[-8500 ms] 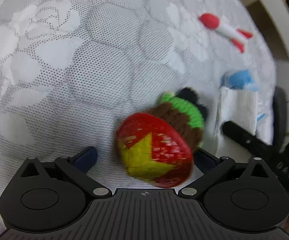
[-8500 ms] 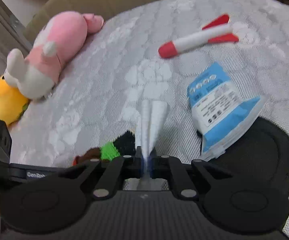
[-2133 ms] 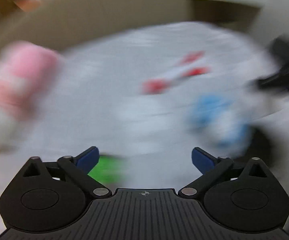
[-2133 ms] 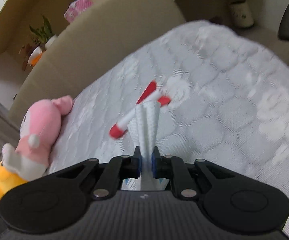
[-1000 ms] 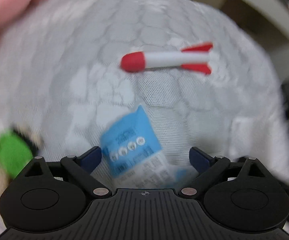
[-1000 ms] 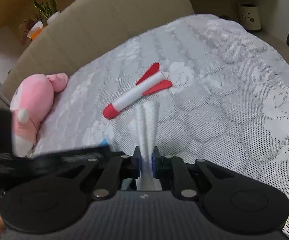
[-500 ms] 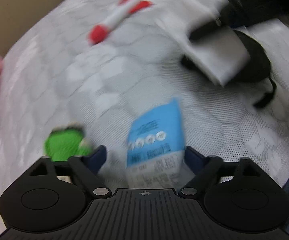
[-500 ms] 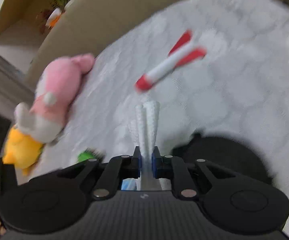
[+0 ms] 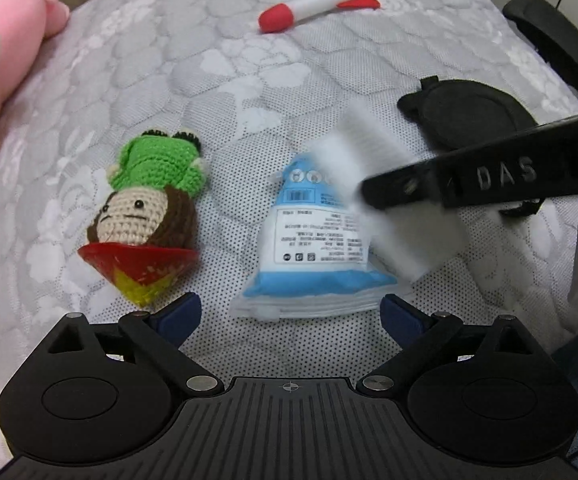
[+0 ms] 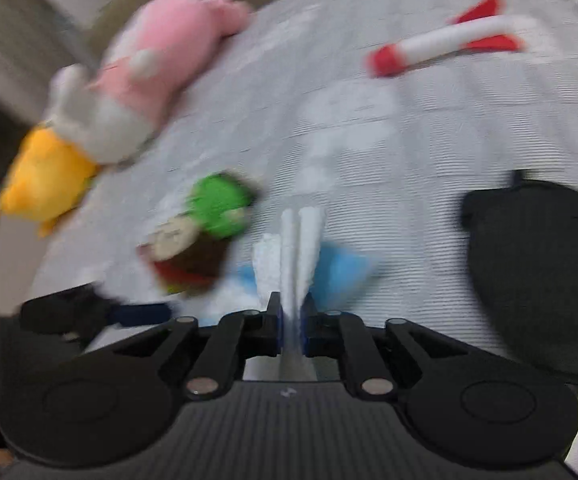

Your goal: Organize soft objects

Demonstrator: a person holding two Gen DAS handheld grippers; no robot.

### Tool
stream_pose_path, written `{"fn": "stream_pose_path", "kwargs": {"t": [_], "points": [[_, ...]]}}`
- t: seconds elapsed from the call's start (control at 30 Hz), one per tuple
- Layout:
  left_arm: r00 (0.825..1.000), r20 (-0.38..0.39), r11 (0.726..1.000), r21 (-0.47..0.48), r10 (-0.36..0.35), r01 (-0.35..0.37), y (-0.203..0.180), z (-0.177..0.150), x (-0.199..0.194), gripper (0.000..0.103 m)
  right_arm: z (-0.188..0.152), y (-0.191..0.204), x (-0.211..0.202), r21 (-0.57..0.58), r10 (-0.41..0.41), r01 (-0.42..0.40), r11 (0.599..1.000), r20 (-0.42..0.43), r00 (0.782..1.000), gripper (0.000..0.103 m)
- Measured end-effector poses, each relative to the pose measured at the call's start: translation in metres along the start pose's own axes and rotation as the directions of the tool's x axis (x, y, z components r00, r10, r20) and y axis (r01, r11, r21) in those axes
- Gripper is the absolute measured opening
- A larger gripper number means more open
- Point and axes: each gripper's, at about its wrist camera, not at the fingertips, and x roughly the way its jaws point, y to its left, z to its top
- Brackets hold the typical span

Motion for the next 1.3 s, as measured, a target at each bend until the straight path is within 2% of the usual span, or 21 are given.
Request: {"fn": "stream_pose_path", "kwargs": {"t": [0.13, 0.2, 0.37, 0.4, 0.5, 0.6, 0.7, 0.77, 0.87, 0.97, 1.0, 1.1, 1.13, 1.2, 1.23, 1.27, 1.3], "points": [[0.999, -0.002, 0.999, -0.008, -0.039, 0.039, 0.002, 0.0, 0.001, 0.099, -0.01, -0.015, 0.012, 0.086, -0.054, 0.061, 0.994, -0.077, 0.996, 0.011], [0.998, 0.003, 0.998, -0.016, -0.057, 0.057, 0.003, 0.0, -0.001, 0.1, -0.01, -0.012, 0.02, 0.065, -0.08, 0.087, 0.994, -0.103, 0.991, 0.011], [0.998, 0.006, 0.997, -0.045, -0.07, 0.07, 0.008, -0.002, -0.005, 0.1, -0.009, -0.003, 0.008, -0.021, -0.192, 0.192, 0.981, -0.003, 0.981, 0.011], [0.997, 0.005, 0.996, -0.048, -0.072, 0.072, 0.009, -0.002, -0.005, 0.1, -0.009, -0.004, 0.003, -0.01, -0.185, 0.186, 0.983, 0.021, 0.982, 0.011], [0.997, 0.005, 0.996, -0.051, -0.074, 0.075, 0.009, -0.002, -0.005, 0.101, -0.006, -0.016, -0.016, 0.105, -0.039, 0.031, 0.994, 0.083, 0.996, 0.011], [0.997, -0.004, 0.996, -0.041, -0.074, 0.074, 0.008, -0.002, -0.004, 0.101, -0.005, -0.017, -0.02, 0.145, 0.102, -0.118, 0.982, 0.113, 0.988, 0.011], [0.996, -0.019, 0.996, -0.046, -0.083, 0.082, 0.009, -0.002, -0.001, 0.101, -0.008, -0.014, -0.007, 0.155, 0.152, -0.159, 0.975, 0.059, 0.987, 0.011], [0.994, -0.026, 0.992, -0.071, -0.106, 0.103, 0.013, -0.002, 0.0, 0.101, -0.006, -0.015, -0.008, 0.15, 0.118, -0.126, 0.981, 0.063, 0.991, 0.011], [0.981, -0.032, 0.962, -0.206, -0.192, 0.181, 0.03, -0.002, 0.006, 0.101, -0.004, -0.016, -0.009, 0.142, 0.067, -0.077, 0.987, 0.069, 0.995, 0.011], [0.958, -0.018, 0.876, -0.411, -0.286, 0.253, 0.048, 0.002, 0.019, 0.101, -0.001, -0.017, -0.01, 0.135, 0.017, -0.027, 0.99, 0.075, 0.997, 0.011], [0.954, -0.014, 0.855, -0.448, -0.299, 0.262, 0.05, 0.004, 0.025, 0.101, -0.001, -0.018, -0.011, 0.133, 0.0, -0.01, 0.991, 0.077, 0.997, 0.011], [0.949, -0.01, 0.817, -0.512, -0.316, 0.266, 0.047, 0.012, 0.045, 0.103, 0.002, -0.019, -0.012, 0.126, -0.051, 0.04, 0.991, 0.084, 0.995, 0.013], [0.953, 0.001, 0.823, -0.503, -0.304, 0.263, 0.044, 0.015, 0.047, 0.103, 0.002, -0.019, -0.013, 0.121, -0.066, 0.055, 0.991, 0.088, 0.994, 0.013], [0.965, 0.037, 0.857, -0.451, -0.261, 0.249, 0.037, 0.02, 0.045, 0.103, 0.003, -0.019, -0.015, 0.108, -0.082, 0.07, 0.992, 0.115, 0.99, 0.013], [0.973, 0.059, 0.897, -0.378, -0.224, 0.229, 0.03, 0.023, 0.04, 0.101, 0.004, -0.019, -0.016, 0.106, -0.085, 0.071, 0.992, 0.128, 0.988, 0.013], [0.98, 0.088, 0.941, -0.277, -0.179, 0.197, 0.021, 0.026, 0.033, 0.081, 0.006, -0.019, -0.016, 0.109, -0.081, 0.066, 0.992, 0.139, 0.987, 0.013], [0.988, 0.116, 0.982, -0.145, -0.102, 0.119, 0.009, 0.029, 0.026, 0.063, 0.007, -0.02, -0.019, 0.114, -0.078, 0.061, 0.992, 0.151, 0.985, 0.013]]}}
